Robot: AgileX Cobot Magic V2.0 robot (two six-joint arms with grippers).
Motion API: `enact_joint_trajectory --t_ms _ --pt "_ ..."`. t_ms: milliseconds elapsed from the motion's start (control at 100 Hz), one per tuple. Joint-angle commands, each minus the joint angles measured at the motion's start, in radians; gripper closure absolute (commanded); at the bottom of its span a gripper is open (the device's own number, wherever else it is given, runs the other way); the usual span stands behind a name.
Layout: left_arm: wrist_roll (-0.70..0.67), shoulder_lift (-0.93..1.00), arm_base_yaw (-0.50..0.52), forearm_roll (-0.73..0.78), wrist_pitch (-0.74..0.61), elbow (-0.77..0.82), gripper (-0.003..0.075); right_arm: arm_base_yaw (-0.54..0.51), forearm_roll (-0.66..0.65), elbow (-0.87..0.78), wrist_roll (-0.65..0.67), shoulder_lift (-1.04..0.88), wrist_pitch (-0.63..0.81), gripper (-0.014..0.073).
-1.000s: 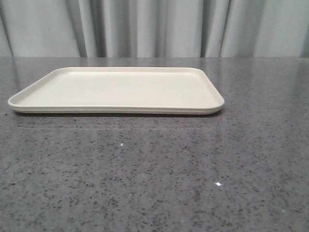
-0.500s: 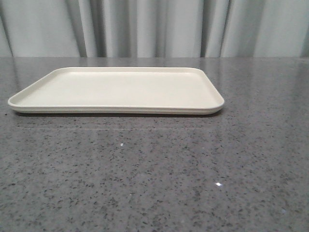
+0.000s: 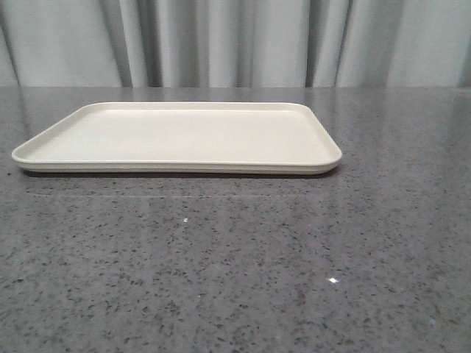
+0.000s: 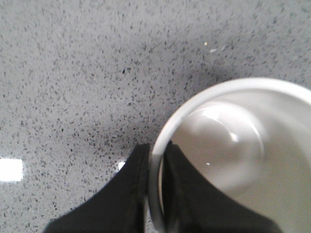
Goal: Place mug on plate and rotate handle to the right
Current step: 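Carry the mug with the left gripper and lower it onto the tray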
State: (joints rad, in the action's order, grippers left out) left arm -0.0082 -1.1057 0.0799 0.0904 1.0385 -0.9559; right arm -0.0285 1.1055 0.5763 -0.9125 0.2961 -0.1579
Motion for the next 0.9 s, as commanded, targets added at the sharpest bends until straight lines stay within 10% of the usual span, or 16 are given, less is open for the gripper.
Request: enact_joint_trajectory --t_ms 0,540,890 --pt "0.008 0.044 -0.006 -0.028 -0.047 -0.059 0.074 -0.005 0.002 0.034 -0.008 0.018 0.026 0.0246" --pt "0.173 -0.03 -0.021 -0.319 0.072 -0.579 0.074 -0.005 0.002 0.034 -0.008 0.018 -0.02 0.0246" --pt "0.186 -0.246 -0.258 -0.34 0.11 -0.789 0.0741 -0.005 0.002 0.034 -0.008 0.018 -0.026 0.0246"
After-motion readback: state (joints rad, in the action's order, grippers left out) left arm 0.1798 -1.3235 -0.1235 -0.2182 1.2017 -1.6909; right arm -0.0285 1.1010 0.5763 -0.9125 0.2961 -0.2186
